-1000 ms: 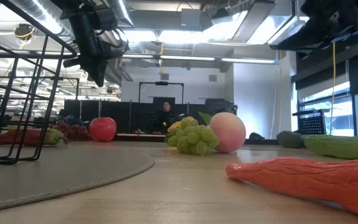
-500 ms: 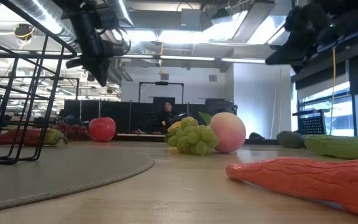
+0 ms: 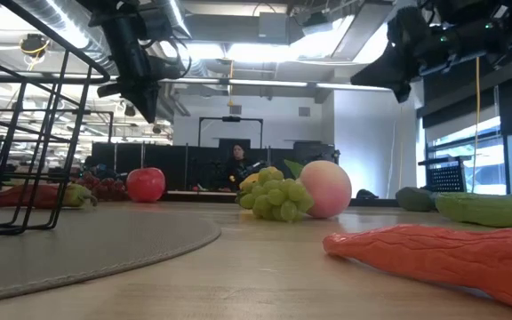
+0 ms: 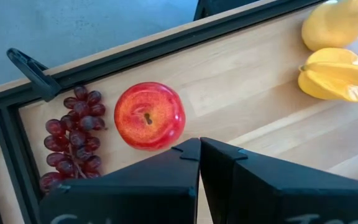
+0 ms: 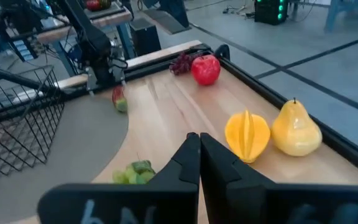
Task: Build produce basket
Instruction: Put the red apple into the wire basket
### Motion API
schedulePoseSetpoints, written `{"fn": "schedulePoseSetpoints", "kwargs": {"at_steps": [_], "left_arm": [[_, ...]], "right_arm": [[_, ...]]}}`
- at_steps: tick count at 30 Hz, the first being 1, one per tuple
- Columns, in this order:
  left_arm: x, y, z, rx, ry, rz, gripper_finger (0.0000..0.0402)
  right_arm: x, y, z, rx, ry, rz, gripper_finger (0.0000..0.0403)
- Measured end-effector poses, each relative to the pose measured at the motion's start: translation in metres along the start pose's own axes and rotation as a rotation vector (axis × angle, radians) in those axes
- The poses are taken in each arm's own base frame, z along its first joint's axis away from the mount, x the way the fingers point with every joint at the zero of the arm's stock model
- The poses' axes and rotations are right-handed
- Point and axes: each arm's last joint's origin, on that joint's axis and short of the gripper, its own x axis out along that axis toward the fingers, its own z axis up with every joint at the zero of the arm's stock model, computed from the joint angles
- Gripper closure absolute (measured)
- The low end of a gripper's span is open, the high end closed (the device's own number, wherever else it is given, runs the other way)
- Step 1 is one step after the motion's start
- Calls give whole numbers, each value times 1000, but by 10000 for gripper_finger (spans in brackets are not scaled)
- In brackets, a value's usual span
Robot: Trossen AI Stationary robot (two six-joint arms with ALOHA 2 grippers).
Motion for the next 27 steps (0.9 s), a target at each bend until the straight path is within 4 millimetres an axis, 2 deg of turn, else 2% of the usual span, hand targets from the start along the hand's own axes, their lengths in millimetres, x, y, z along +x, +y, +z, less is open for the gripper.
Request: {"fn": "schedulePoseSetpoints", "kwargs": {"at_steps": [5,19,27], "left_arm": [[0,0,0,-6,-1,1,401],[0,0,0,-10,0,2,401],[0,0,-1,-107,11,-1,401]], "right_arm": [[0,0,0,-72,3,0,402],[0,0,0,-68,4,0,402],[0,0,0,-70,4,0,402]]}}
